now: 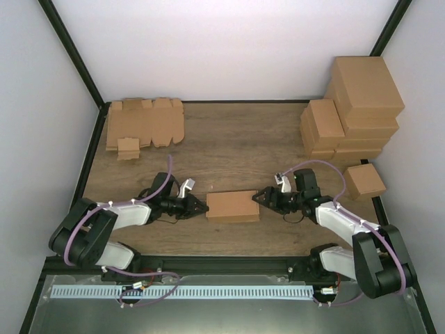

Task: Fold the paper box

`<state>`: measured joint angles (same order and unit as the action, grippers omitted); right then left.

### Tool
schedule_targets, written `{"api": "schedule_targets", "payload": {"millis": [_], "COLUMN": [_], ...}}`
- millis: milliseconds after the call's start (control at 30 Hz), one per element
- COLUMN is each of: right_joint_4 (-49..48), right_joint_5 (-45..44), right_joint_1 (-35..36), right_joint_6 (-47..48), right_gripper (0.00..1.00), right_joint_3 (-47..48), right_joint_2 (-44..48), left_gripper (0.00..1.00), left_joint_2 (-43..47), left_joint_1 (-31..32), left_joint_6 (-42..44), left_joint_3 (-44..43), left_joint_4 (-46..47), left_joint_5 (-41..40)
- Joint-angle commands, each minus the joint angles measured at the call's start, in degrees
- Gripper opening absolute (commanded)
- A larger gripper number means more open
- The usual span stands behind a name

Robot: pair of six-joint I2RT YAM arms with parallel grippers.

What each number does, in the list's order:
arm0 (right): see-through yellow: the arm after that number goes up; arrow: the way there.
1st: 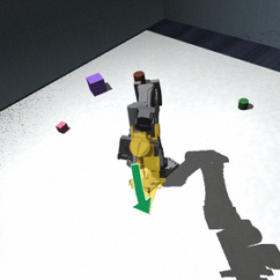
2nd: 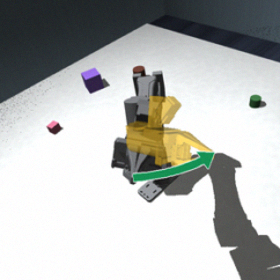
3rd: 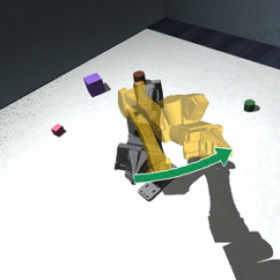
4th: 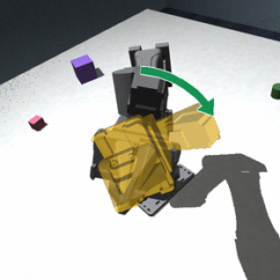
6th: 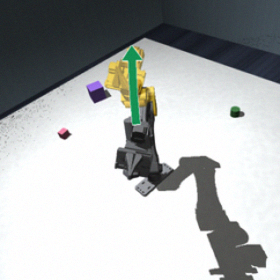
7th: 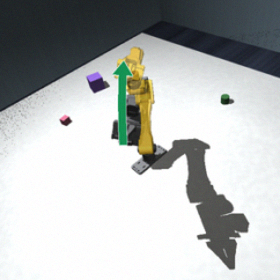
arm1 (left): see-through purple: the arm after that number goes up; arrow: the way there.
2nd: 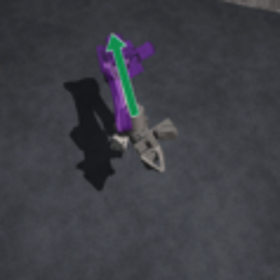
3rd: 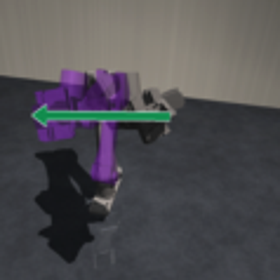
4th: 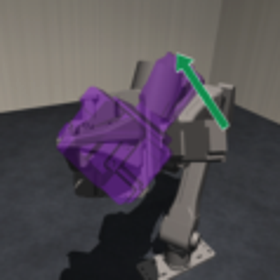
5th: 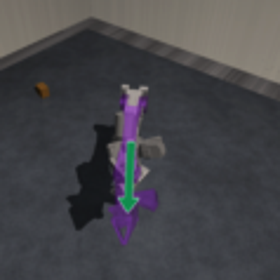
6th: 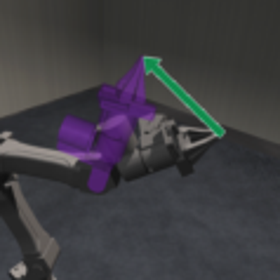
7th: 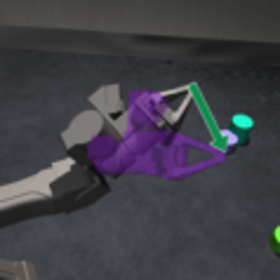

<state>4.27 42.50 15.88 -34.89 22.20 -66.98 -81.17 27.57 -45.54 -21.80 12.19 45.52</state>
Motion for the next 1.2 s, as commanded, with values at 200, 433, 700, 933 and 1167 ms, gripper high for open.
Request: {"api": "schedule_targets", "payload": {"millis": [200, 433, 700, 933, 1167], "right_joint_4": [-2.8, -5.6, -8.4, -8.9, -10.5], "right_joint_5": [9.0, 12.6, 14.4, 15.0, 8.6], "right_joint_1": [-1.6, -1.6, -1.6, -1.6, -1.7], "right_joint_6": [-2.2, -5.9, -8.0, -8.3, -13.8], "right_gripper": [0.78, 0.71, 0.66, 0.57, 0.50], "right_joint_3": [-2.0, -3.0, -3.8, -4.2, -3.2], "right_joint_2": [0.4, 2.0, 1.4, 1.1, 5.3], "left_gripper": [0.09, 0.09, 0.11, 0.33, 0.83], "left_joint_2": [-0.1, 0.1, 0.9, 1.9, 12.3], "left_joint_1": [-0.5, -0.5, -0.5, -0.5, -0.5], "left_joint_6": [2.8, 3.6, 3.7, 3.4, 8.0], "left_joint_3": [3.6, 3.5, 3.2, 2.4, -6.5], "left_joint_4": [-3.8, -4.6, -4.7, -4.7, -19.6], "left_joint_5": [-2.9, -3.2, -2.9, -1.7, -7.4]}}
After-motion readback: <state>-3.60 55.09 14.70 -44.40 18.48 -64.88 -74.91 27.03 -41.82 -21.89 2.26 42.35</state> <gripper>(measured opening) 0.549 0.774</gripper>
